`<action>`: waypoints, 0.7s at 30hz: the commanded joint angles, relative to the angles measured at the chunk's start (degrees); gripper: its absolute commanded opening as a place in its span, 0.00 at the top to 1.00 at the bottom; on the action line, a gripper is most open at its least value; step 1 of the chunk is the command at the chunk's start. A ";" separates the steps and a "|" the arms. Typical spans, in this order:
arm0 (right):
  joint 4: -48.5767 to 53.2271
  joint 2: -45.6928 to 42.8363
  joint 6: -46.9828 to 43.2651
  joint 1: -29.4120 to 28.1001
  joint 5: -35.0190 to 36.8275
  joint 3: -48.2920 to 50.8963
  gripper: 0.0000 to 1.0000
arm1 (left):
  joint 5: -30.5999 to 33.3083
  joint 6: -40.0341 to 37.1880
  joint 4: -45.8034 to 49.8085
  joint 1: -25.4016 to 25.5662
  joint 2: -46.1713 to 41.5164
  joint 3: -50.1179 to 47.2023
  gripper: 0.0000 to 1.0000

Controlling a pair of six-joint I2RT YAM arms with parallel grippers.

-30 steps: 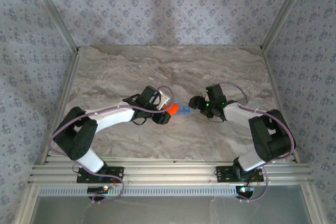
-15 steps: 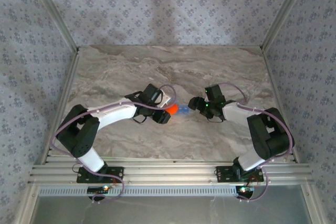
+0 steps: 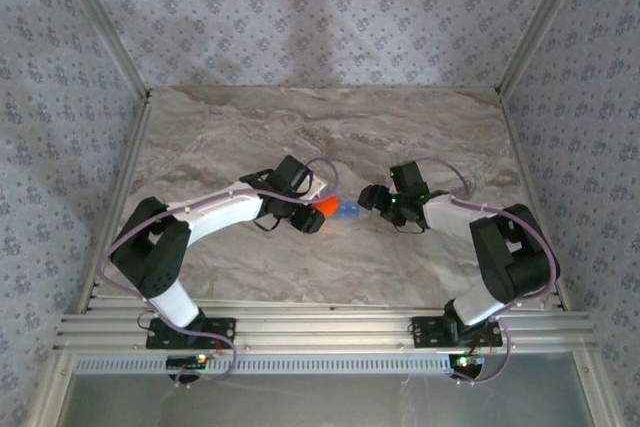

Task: Sort the pills into containers

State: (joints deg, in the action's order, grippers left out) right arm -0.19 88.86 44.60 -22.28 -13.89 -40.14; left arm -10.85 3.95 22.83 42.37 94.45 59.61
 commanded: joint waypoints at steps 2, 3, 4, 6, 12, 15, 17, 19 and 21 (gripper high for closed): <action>0.97 0.74 -0.32 -0.35 -0.14 -1.51 0.27 | 0.69 -1.60 2.76 0.12 0.73 2.50 1.00; 0.93 0.77 -0.31 -0.40 -0.12 -1.48 0.27 | 0.65 -1.65 2.98 0.09 0.82 2.76 1.00; 0.98 0.73 -0.28 -0.45 -0.14 -1.59 0.27 | 0.65 -1.79 3.30 0.12 0.90 3.01 1.00; 1.01 0.63 -0.30 -0.39 -0.23 -1.50 0.27 | 0.61 -2.05 3.69 0.17 1.13 3.34 1.00; 1.24 0.20 -0.21 -0.42 -0.16 -1.34 0.27 | 0.74 -2.41 4.05 0.11 1.52 4.06 1.00; 1.33 0.09 -0.11 -0.48 0.00 -1.26 0.27 | 0.84 -2.69 4.36 0.17 1.70 4.17 1.00; 1.25 0.05 0.02 -0.44 0.13 -1.16 0.27 | 0.80 -2.98 4.91 0.11 1.92 4.52 1.00; 1.07 0.11 0.07 -0.48 0.09 -1.18 0.27 | 0.75 -3.28 5.57 0.13 2.13 4.97 1.00; 0.98 0.17 0.13 -0.57 0.25 -1.16 0.27 | 0.90 -3.75 6.30 0.16 2.31 5.35 1.00</action>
State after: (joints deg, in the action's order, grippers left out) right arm -0.19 88.95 44.60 -22.33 -13.91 -40.45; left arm -10.63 1.85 27.00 42.37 95.90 63.13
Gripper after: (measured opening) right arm 0.731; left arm 0.531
